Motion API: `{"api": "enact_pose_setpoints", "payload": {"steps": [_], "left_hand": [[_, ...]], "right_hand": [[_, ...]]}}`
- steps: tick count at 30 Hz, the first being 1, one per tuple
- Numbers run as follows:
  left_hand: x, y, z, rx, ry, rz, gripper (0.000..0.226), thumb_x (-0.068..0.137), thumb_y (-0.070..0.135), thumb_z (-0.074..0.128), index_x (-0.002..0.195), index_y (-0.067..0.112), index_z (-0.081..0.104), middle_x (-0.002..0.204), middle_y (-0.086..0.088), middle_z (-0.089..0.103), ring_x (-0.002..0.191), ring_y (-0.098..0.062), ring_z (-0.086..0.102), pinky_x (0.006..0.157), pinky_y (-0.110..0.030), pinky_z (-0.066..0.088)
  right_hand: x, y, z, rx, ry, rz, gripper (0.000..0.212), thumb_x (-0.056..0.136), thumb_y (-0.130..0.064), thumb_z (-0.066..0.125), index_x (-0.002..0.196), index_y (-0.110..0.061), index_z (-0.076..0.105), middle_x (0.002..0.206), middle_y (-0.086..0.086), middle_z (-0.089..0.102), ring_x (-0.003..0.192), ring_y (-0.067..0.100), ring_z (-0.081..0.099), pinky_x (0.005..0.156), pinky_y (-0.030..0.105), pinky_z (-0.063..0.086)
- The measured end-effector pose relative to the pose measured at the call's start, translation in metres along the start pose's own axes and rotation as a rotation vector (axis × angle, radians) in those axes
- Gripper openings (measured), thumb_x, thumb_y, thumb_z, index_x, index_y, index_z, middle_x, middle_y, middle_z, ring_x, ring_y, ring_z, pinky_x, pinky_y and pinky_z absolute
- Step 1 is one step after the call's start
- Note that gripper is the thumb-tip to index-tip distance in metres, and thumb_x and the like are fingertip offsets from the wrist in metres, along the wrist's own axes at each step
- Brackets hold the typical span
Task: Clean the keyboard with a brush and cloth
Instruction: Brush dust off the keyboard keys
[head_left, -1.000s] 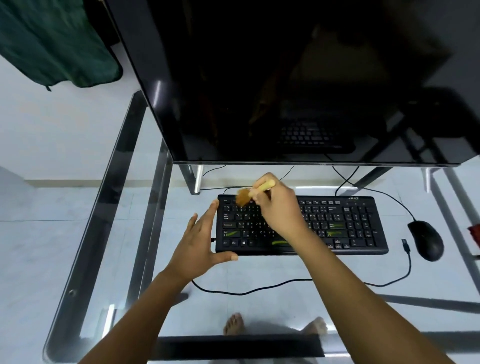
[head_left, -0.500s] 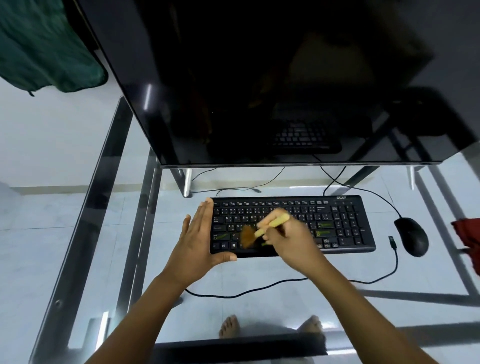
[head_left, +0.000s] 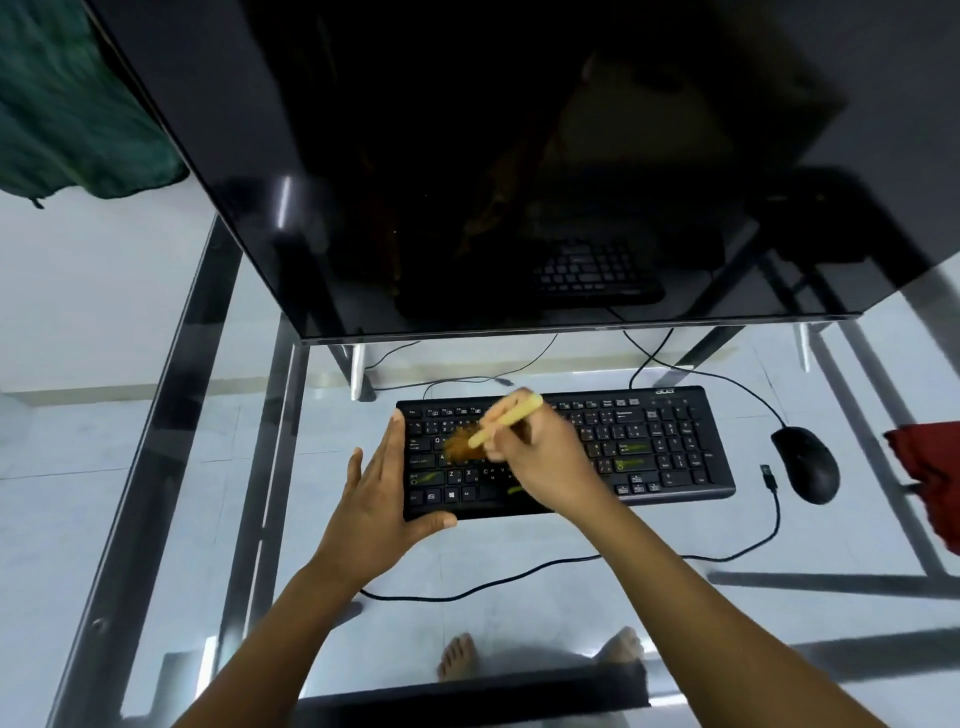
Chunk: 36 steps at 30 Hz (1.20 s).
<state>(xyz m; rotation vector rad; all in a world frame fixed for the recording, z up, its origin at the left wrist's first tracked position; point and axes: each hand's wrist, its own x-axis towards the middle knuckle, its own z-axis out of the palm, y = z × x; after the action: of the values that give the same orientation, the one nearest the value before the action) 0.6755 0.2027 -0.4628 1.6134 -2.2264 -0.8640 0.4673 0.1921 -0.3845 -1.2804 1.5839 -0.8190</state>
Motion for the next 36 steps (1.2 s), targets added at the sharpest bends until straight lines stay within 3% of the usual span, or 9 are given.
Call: {"api": "enact_pose_setpoints", "payload": {"steps": [3, 7, 10, 15, 20, 24, 28, 32, 36], "left_hand": [[0.000, 0.000, 0.000, -0.035, 0.018, 0.001, 0.123, 0.065, 0.077, 0.059, 0.150, 0.029, -0.016, 0.161, 0.007, 0.011, 0.146, -0.012, 0.020, 0.118, -0.041, -0.001], [0.001, -0.001, 0.001, -0.041, 0.026, 0.006, 0.124, 0.067, 0.072, 0.064, 0.151, 0.027, -0.015, 0.160, 0.006, 0.017, 0.145, -0.014, 0.021, 0.117, -0.039, -0.001], [0.001, 0.002, -0.002, -0.024, 0.027, 0.015, 0.124, 0.067, 0.067, 0.069, 0.151, 0.028, -0.013, 0.161, 0.004, 0.012, 0.147, -0.014, 0.013, 0.117, -0.040, -0.002], [0.005, 0.011, -0.007, 0.091, 0.053, 0.035, 0.119, 0.070, 0.076, 0.056, 0.153, 0.017, -0.007, 0.161, 0.004, -0.007, 0.147, -0.006, -0.012, 0.118, -0.043, -0.005], [0.022, 0.038, -0.004, 0.171, -0.007, 0.099, 0.115, 0.070, 0.080, 0.044, 0.153, 0.013, 0.003, 0.162, 0.002, -0.007, 0.147, -0.008, -0.014, 0.117, -0.039, -0.010], [0.031, 0.055, 0.006, 0.240, -0.062, 0.128, 0.114, 0.071, 0.080, 0.042, 0.153, 0.013, 0.001, 0.161, 0.000, -0.012, 0.146, -0.011, -0.020, 0.119, -0.043, -0.010], [0.037, 0.072, 0.017, 0.299, -0.102, 0.065, 0.119, 0.072, 0.078, 0.050, 0.153, 0.012, -0.006, 0.159, -0.003, -0.022, 0.144, -0.016, -0.027, 0.118, -0.046, -0.012], [0.035, 0.076, 0.023, 0.358, -0.134, 0.000, 0.124, 0.070, 0.080, 0.051, 0.152, 0.010, -0.011, 0.157, -0.006, -0.027, 0.142, -0.020, -0.030, 0.116, -0.047, -0.015], [0.036, 0.079, 0.024, 0.383, -0.126, -0.022, 0.125, 0.068, 0.080, 0.052, 0.152, 0.010, -0.008, 0.158, -0.007, -0.024, 0.143, -0.021, -0.029, 0.116, -0.047, -0.015]], "right_hand": [[0.016, -0.010, 0.000, 0.052, 0.258, -0.054, 0.010, 0.092, -0.004, 0.054, 0.093, -0.014, 0.058, 0.084, -0.002, 0.071, 0.079, 0.020, 0.071, 0.078, 0.040, 0.058], [0.019, -0.016, 0.020, 0.006, -0.054, -0.039, 0.007, 0.093, -0.009, 0.056, 0.089, -0.014, 0.059, 0.082, 0.006, 0.072, 0.073, 0.024, 0.070, 0.072, 0.040, 0.060], [0.026, -0.009, 0.014, -0.153, 0.168, -0.113, 0.013, 0.093, -0.008, 0.056, 0.089, -0.021, 0.057, 0.087, 0.002, 0.071, 0.062, 0.017, 0.063, 0.056, 0.031, 0.051], [0.019, 0.003, -0.010, -0.031, -0.009, 0.013, 0.008, 0.096, -0.010, 0.051, 0.096, -0.015, 0.057, 0.085, 0.005, 0.072, 0.078, 0.024, 0.069, 0.076, 0.040, 0.059], [0.011, 0.013, -0.044, 0.042, 0.377, -0.019, 0.011, 0.094, -0.004, 0.052, 0.096, -0.015, 0.055, 0.083, 0.000, 0.070, 0.077, 0.025, 0.070, 0.075, 0.048, 0.057], [-0.003, 0.019, -0.044, -0.036, -0.001, 0.059, 0.006, 0.095, -0.011, 0.056, 0.095, -0.014, 0.062, 0.089, 0.005, 0.073, 0.082, 0.022, 0.071, 0.082, 0.044, 0.058], [0.003, 0.026, -0.066, -0.120, 0.307, -0.045, 0.008, 0.093, -0.011, 0.058, 0.092, -0.017, 0.062, 0.084, -0.001, 0.071, 0.076, 0.020, 0.068, 0.070, 0.030, 0.056], [0.003, 0.025, -0.068, 0.003, 0.007, 0.095, 0.008, 0.092, -0.002, 0.057, 0.090, -0.007, 0.063, 0.084, 0.010, 0.074, 0.076, 0.019, 0.073, 0.071, 0.027, 0.060], [0.008, 0.032, -0.084, 0.001, 0.351, -0.001, 0.013, 0.090, -0.004, 0.059, 0.088, -0.017, 0.061, 0.082, 0.003, 0.073, 0.075, 0.018, 0.071, 0.069, 0.032, 0.058]]}}
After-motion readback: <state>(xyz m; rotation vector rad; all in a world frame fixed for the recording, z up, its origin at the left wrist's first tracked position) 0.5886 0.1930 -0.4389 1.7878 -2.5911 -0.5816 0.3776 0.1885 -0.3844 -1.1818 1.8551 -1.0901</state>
